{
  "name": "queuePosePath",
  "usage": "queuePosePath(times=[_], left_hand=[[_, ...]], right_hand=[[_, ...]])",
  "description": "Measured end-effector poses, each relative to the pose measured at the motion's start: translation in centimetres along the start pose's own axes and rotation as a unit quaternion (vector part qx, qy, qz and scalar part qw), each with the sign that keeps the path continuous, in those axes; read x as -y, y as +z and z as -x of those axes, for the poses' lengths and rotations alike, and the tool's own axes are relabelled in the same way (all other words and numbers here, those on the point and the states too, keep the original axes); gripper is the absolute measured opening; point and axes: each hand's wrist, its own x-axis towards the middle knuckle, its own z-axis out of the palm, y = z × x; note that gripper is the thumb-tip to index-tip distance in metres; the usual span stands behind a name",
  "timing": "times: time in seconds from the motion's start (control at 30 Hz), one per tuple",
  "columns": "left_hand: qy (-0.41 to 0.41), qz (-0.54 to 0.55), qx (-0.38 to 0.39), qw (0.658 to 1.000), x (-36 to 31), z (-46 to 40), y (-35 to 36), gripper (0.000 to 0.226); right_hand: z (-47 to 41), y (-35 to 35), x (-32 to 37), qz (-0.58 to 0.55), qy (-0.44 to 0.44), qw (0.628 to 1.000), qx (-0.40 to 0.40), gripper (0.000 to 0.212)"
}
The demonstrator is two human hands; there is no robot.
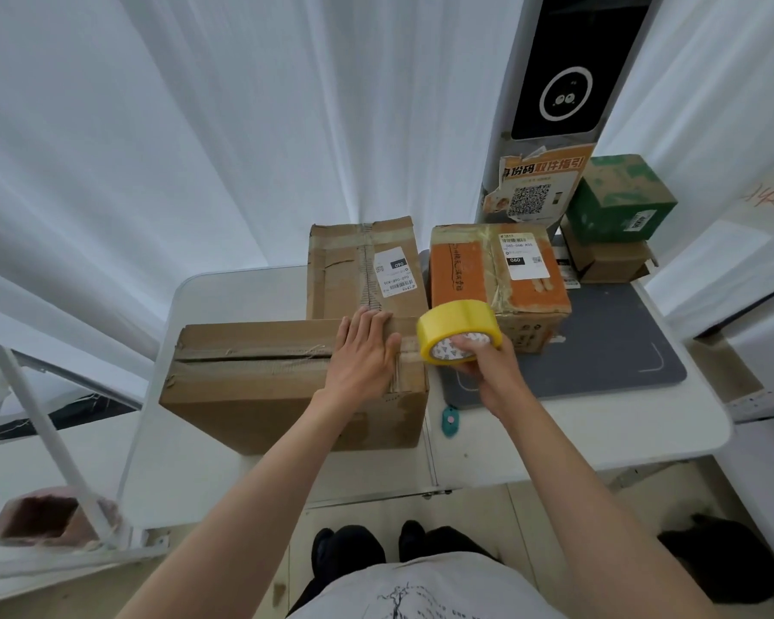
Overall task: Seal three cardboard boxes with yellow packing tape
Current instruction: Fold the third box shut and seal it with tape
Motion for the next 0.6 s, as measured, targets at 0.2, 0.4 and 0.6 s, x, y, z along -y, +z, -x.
queuePosePath(times=[0.2,0.4,0.6], left_hand=[[-0.003,0.008,0.0,1.0,-0.2,0.1,0.0,0.045],[-0.007,-0.015,0.008,1.0,-0.1,0.0,0.1,0.052],[0.004,-0.058,0.013,0.998,0.1,0.1,0.3,0.06]], right_hand=[[-1.0,-2.7,-1.3,-0.036,0.022,0.997,-0.057,0.024],[-2.4,-2.7,-2.1,-0.067,0.039,0.995,-0.061,0.022],[-3.2,-1.5,-5.6,-0.188,0.109,0.975,-0.052,0.02]])
